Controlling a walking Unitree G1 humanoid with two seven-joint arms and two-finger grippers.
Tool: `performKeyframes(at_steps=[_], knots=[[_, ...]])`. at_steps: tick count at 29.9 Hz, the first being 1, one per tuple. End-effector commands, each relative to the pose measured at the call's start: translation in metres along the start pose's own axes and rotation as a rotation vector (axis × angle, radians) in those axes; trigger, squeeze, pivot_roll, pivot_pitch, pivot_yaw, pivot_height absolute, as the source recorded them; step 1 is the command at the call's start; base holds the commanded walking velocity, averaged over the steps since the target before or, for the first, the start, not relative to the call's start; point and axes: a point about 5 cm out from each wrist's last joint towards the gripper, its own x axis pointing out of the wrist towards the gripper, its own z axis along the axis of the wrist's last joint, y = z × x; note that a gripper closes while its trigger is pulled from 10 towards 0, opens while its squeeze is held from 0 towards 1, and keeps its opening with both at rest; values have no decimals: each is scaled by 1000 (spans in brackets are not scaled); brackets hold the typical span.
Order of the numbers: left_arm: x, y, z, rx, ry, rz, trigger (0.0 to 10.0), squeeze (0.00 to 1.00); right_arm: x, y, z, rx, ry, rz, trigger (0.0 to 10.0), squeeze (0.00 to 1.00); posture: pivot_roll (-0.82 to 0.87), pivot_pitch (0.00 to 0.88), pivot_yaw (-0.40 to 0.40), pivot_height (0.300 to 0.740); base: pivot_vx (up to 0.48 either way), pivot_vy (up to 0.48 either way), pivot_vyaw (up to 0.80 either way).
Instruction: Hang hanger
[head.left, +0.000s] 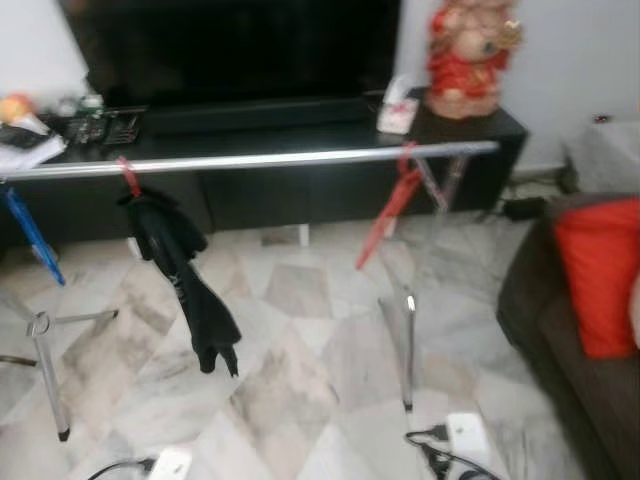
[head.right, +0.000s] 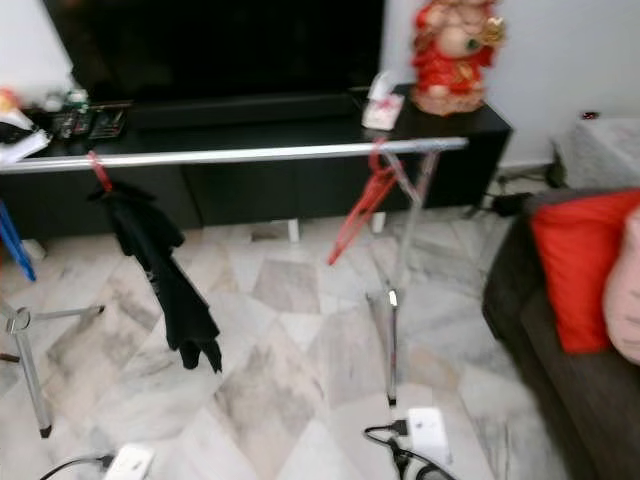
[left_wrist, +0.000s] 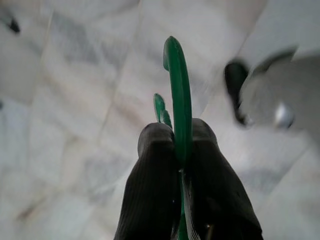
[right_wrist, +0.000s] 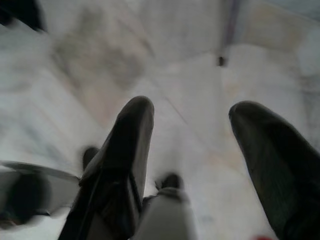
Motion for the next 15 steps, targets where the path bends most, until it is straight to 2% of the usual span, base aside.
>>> performKeyframes(at_steps=[1, 3, 5, 8, 15], knots=[[1, -4, 9, -1, -25, -19, 10000, 0, -4, -13, -10, 13, 31, -39, 10000, 0, -72, 21, 26, 740, 292, 0, 0], [2, -5, 11, 3, -28, -19, 10000, 0, -4, -13, -11, 7, 32, -40, 10000, 0, -72, 21, 26, 740, 291, 0, 0], [3, -10, 14, 4, -32, -23, 10000, 0, -4, -13, -11, 5, 34, -39, 10000, 0, -72, 21, 26, 740, 0, 0, 0], [6, -29, 26, 14, -49, -36, 10000, 0, -4, -13, -11, 3, 36, -37, 10000, 0, -69, 23, 25, 740, 0, 0, 0], [6, -39, 29, 13, -52, -44, 10000, 0, -4, -13, -10, 6, 33, -39, 10000, 0, -70, 36, 23, 740, 0, 0, 0]])
